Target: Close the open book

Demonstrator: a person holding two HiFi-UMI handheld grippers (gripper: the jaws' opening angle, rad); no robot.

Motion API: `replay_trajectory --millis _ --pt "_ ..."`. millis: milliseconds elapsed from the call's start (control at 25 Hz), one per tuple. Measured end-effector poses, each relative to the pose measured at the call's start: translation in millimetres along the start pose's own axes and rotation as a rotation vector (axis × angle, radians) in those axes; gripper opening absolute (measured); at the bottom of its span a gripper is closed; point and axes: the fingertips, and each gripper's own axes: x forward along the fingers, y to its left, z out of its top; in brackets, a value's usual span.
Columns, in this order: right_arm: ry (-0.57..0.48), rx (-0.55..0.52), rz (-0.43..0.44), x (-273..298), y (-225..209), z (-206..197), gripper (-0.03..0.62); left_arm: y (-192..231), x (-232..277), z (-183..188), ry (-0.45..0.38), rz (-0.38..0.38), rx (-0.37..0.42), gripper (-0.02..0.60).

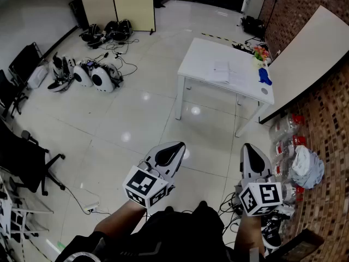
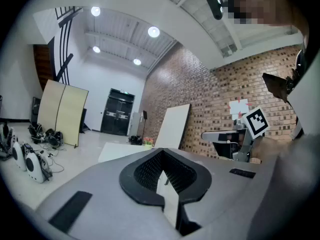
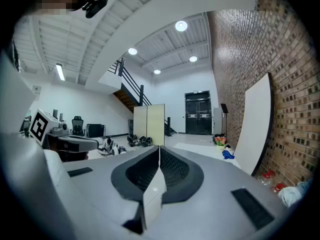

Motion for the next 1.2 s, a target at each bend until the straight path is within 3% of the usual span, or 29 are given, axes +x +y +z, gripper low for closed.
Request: replay_trajectory --millis 280,560,880,1200 --pt "-0.016 -0.004 0.027 67.2 -48.7 -2.8 0.002 34.8 74.4 0.6 0.014 0.024 0.017 -0.006" --pt "-0.009 0.004 0.071 133.1 -133.6 -1.6 0.002 54.9 181.4 8.7 0.057 0.066 0.034 -0.006" --pt "-0.027 0.021 0.113 199.2 -221.6 6.9 0.002 71.1 283.6 23.4 0.05 0.101 0.06 -0.006" --pt "-0.014 0.074 0.098 253.2 -261.6 -2.3 0.002 99.5 341.7 19.7 0.084 0.099 0.043 -0.006"
